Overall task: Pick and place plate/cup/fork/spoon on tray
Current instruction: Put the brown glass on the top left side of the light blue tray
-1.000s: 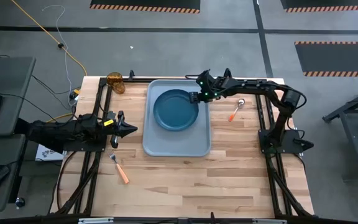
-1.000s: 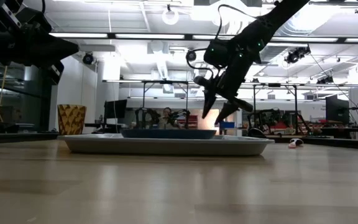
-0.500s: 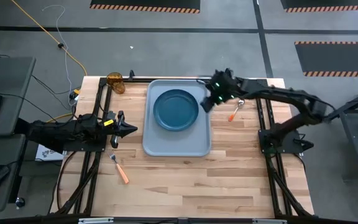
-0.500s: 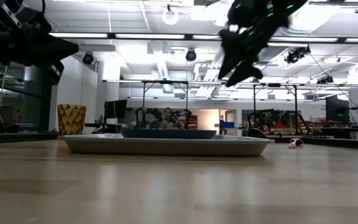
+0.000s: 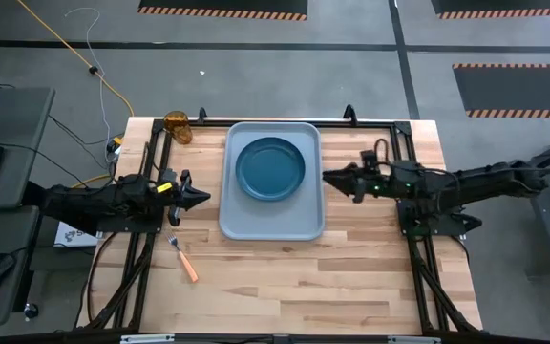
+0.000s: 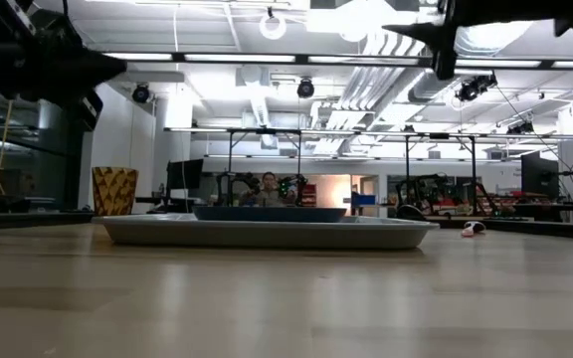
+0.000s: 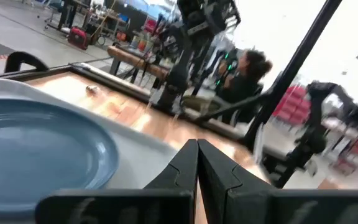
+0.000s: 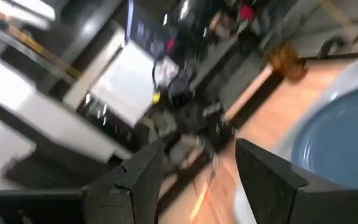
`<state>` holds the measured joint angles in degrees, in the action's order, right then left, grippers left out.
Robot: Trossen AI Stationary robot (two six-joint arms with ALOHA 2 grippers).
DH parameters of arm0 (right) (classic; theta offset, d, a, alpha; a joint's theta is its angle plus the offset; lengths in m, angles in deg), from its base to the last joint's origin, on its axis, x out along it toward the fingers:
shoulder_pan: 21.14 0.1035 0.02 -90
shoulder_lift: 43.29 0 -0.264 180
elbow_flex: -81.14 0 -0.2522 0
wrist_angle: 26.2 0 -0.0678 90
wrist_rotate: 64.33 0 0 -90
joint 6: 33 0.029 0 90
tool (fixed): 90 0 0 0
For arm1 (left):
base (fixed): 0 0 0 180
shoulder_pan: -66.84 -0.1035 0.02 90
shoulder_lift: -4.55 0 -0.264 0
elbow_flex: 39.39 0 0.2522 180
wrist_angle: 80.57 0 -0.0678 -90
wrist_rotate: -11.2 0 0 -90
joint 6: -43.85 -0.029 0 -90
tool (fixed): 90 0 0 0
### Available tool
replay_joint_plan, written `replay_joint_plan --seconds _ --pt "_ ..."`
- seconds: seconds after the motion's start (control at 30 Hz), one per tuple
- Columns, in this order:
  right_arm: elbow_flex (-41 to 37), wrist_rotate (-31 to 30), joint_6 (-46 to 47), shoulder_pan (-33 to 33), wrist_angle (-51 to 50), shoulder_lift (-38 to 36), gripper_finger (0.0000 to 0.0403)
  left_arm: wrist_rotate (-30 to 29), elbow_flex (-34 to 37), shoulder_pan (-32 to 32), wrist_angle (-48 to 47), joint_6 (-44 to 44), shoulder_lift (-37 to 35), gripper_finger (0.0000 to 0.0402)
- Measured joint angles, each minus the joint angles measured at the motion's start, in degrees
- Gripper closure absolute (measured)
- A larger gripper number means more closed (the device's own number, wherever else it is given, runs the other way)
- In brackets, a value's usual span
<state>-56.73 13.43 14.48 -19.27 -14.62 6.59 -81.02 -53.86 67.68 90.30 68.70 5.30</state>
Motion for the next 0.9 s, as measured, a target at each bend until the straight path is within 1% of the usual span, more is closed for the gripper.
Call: replay_joint_plan --seconds 0.07,0.17,0.2,0.23,0.27,0.3,0.33,0.43,0.47,0.53,0.63,0.7,0.77,0.87,0.9 --pt "0.0 -3.2 -0.2 0.6 0.2 -0.5 0.0210 0.0 0.0 0.0 3.0 2.4 0.0 0.0402" --pt "0.8 -5.3 -1.3 0.6 0.1 -0.4 0.0210 -1.0 0.0 0.0 7.1 5.8 0.0 0.0401" --pt "1.1 -5.9 -1.4 0.4 0.4 -0.2 0.0210 -3.1 0.0 0.0 9.1 6.3 0.0 0.0402" --pt "1.3 -6.4 -1.4 0.4 0.4 0.0 0.0210 -6.8 0.0 -0.1 11.3 8.0 0.2 0.0401" --pt "1.4 -7.1 -1.4 0.4 0.2 0.0 0.0210 -11.8 -0.3 -0.4 12.7 10.6 0.6 0.0398" --pt "1.5 -7.4 -1.4 0.3 0.1 0.0 0.0210 -16.0 -0.9 -1.1 12.7 12.7 1.1 0.0392" --pt "1.6 -7.7 -1.4 0.1 0.1 0.0 0.0210 -18.3 -2.0 -1.9 12.1 13.4 1.7 0.0383" --pt "1.6 -7.9 -1.5 -0.9 0.2 0.0 0.0210 -20.3 -7.9 -5.6 9.1 13.6 5.0 0.0338" --pt "1.6 -7.9 -1.6 -1.3 0.2 0.0 0.0210 -21.2 -10.8 -7.3 5.9 13.6 6.9 0.0320" --pt "1.6 -7.3 -2.7 -2.2 0.1 0.0 0.0210 -22.4 -17.8 -11.1 -3.7 13.0 11.2 0.0281" --pt "1.6 -5.6 -2.9 -3.5 -0.1 0.0 0.0210 -21.8 -30.5 -18.0 -20.1 10.8 19.8 0.0230" --pt "1.6 -3.6 -2.9 -4.2 -0.2 0.0 0.0210 -19.3 -38.2 -23.5 -30.9 8.1 27.4 0.0206" --pt "1.6 -1.2 -2.9 -4.6 -0.7 0.0 0.0210 -15.7 -44.8 -29.6 -39.5 4.6 35.5 0.0191" --pt "1.6 2.3 -2.9 -4.9 -1.1 0.0 0.0210 -10.9 -52.0 -40.0 -50.1 -0.6 47.6 0.0181" --pt "1.6 3.3 -2.9 -4.9 -1.3 0.0 0.0210 -8.4 -53.9 -43.5 -52.8 -1.8 51.7 0.0180"
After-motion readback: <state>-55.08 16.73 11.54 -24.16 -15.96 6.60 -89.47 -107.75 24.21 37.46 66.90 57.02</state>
